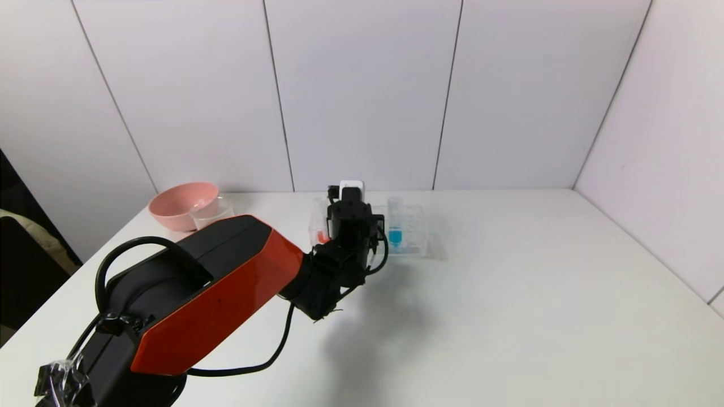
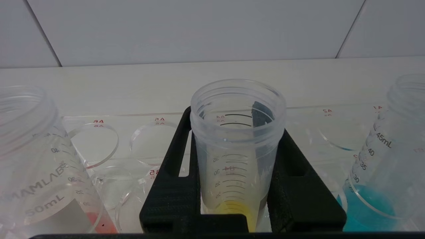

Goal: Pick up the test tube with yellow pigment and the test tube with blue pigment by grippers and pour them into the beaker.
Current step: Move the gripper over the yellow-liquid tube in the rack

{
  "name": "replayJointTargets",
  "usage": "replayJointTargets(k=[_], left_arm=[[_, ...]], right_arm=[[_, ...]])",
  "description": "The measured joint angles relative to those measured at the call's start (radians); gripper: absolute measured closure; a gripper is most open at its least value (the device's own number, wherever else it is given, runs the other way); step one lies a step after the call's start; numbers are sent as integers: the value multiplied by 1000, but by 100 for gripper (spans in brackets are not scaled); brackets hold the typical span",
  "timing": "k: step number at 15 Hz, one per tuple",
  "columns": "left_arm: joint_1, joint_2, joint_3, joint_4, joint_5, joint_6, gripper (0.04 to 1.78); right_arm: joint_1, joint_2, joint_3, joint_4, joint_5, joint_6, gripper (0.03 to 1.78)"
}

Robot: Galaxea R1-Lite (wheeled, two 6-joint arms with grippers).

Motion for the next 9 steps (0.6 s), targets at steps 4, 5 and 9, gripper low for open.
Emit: replayJointTargets(k=[4,5,9], left_arm=[[-1,-1,2,0,5,1,128],[-1,-2,3,0,5,1,128],[-3,-18,12,7,10,0,128]], right_arm=[[0,0,0,0,0,0,10],[0,0,0,0,0,0,10],[0,0,0,0,0,0,10]])
